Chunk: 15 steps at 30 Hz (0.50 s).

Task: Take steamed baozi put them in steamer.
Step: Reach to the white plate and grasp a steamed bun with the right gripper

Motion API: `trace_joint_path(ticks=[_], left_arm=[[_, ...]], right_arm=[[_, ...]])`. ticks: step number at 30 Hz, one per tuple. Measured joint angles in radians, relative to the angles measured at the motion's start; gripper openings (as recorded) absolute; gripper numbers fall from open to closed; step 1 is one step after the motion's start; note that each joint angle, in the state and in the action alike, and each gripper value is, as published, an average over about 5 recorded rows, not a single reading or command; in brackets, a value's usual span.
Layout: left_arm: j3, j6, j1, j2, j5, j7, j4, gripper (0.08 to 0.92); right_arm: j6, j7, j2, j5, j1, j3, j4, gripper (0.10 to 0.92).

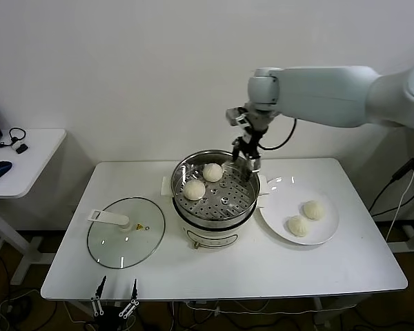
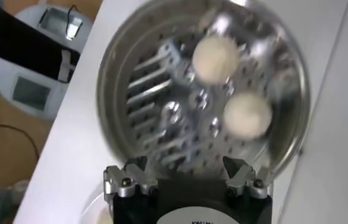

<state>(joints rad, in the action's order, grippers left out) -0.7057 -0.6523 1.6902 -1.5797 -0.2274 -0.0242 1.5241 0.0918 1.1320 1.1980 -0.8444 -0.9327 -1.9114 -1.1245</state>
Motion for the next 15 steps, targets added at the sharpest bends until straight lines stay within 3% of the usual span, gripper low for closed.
trace_joint_path(ticks=[15], left_arm=[[-0.004, -0.004, 0.001, -0.003, -0.007, 0.001, -0.007, 0.823]], right_arm=[[0.035, -0.058, -0.227, 0.152, 0.06, -0.043, -0.077, 0.823]])
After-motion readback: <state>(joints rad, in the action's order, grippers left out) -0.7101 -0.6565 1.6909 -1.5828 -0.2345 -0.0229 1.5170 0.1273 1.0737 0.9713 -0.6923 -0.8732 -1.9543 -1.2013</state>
